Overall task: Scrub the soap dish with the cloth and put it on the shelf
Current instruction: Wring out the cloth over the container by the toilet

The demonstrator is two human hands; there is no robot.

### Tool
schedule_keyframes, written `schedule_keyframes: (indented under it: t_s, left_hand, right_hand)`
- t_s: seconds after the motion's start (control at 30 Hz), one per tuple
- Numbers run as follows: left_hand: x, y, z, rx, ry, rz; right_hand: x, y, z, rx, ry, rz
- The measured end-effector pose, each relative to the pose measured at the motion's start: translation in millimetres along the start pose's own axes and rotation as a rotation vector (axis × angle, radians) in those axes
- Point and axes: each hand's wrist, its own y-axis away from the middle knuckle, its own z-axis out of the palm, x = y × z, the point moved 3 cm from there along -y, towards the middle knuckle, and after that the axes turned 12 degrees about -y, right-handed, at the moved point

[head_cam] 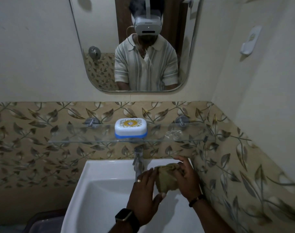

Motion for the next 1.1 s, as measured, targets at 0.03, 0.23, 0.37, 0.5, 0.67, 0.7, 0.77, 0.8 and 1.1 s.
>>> schedule_keyframes:
  t_s: [0.03, 0.23, 0.37, 0.5, 0.67, 0.7, 0.77, 0.8, 1.1]
  left_hand:
    - [3.0, -1.5, -5.0, 0.044, 0.057, -0.009]
    - [3.9, -6.2, -43.3, 0.214, 0.259, -0.065]
    - [-11.8, 9.0, -64.3, 0.196, 0.350, -0.171]
    - [-44.9, 44.3, -81.5, 0.314, 0.486, -0.397]
    - [-100.7, 103.0, -119.2, 0.473, 0.526, -0.614]
    - [-112.6, 115.9, -127.2, 0.484, 0.540, -0.655]
    - [-138.5, 142.3, -141.9, 0.535, 0.579, -0.743]
    - [-151.7, 155.2, -149.5, 0.573, 0.583, -0.777]
    - [-306.0, 271.6, -153.9, 0.632, 0.639, -1.117]
  right_hand:
    - [-10.1, 2.5, 1.9, -0.055, -0.007, -0.012]
    - [-56.6, 19.4, 22.6, -0.384, 0.080, -0.081]
    - [-60.7, 25.8, 42.6, -0.392, 0.117, -0.078]
    - [-65.2, 33.8, 78.8, -0.374, 0.010, -0.061]
    - [-78.6, 55.0, 162.2, -0.547, -0.085, -0.077]
    - [-83.3, 60.6, 181.9, -0.574, -0.107, -0.088]
    - [-93.5, 71.2, 222.2, -0.623, -0.137, -0.112]
    - [-98.9, 76.8, 243.6, -0.648, -0.143, -0.129]
    - [-62.1, 130.9, 450.3, -0.808, 0.030, -0.013]
